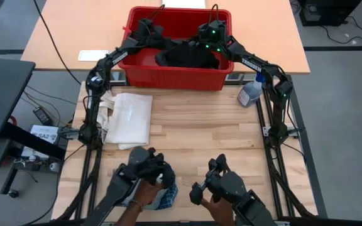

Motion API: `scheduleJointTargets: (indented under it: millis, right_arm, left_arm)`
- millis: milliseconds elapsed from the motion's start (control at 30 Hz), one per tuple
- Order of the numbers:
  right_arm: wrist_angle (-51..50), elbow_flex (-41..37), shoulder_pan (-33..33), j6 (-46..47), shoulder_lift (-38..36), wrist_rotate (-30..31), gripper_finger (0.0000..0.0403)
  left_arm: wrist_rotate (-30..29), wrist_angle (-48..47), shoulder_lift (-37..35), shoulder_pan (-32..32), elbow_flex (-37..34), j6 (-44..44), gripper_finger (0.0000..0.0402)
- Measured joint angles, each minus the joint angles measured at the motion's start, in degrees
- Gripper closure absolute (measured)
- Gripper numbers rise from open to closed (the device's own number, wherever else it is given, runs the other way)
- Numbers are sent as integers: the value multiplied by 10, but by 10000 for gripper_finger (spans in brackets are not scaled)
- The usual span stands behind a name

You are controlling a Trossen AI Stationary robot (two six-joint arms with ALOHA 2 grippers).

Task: Sort clothes
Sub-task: Remove the black pants from the red bin

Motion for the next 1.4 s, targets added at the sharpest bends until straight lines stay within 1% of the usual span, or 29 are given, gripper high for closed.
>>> scheduleJointTargets:
  millis: [67, 167, 233, 267, 367, 500, 633, 733, 867, 1000, 1133, 1167, 1233, 1333, 1367, 1400]
  right_arm:
    - [1, 0, 0, -12, 0, 1, 56]
    - [-1, 0, 0, -16, 0, -8, 56]
    - [-5, 0, 0, -16, 0, -14, 56]
    - [-9, 0, 0, -16, 0, -15, 56]
    - [-18, 0, 0, -14, 0, -22, 56]
    - [-23, 0, 4, -12, -1, -29, 56]
    - [-27, 0, 6, -12, -1, -30, 56]
    - [-28, 0, 9, -12, -1, -30, 56]
    - [-27, 0, 12, -12, -1, -30, 56]
    - [-28, 0, 12, -11, -1, -30, 56]
    - [-29, 0, 12, -9, -1, -30, 56]
    - [-29, 0, 12, -9, -1, -30, 56]
    - [-29, 0, 12, -9, -1, -30, 56]
    - [-33, 0, 12, -18, -1, -30, 56]
    - [-36, 0, 12, -23, -1, -30, 56]
    - [-37, 0, 10, -25, -1, -30, 56]
  left_arm:
    - [-21, 6, 11, -1, 0, -8, 214]
    - [-74, -15, 24, -2, 0, -36, 232]
    - [-103, -25, 29, 0, 0, -43, 236]
    - [-105, -29, 30, 2, 0, -44, 234]
    - [-123, -34, 31, 3, 0, -41, 212]
    - [-132, -44, 32, 6, 0, -33, 155]
    - [-148, -81, 39, 11, 1, -9, 103]
    - [-152, -108, 53, 14, 0, -2, 88]
    - [-146, -111, 61, 13, 0, -1, 94]
    - [-152, -110, 63, 7, 0, 4, 120]
    - [-154, -81, 63, 3, 0, 8, 165]
    - [-153, -78, 63, 3, 0, 9, 184]
    - [-150, -80, 63, 3, 0, 10, 236]
    - [-129, -81, 61, 6, 0, 9, 344]
    - [-121, -81, 57, 8, 0, 7, 372]
    - [-116, -81, 52, 10, 0, 7, 383]
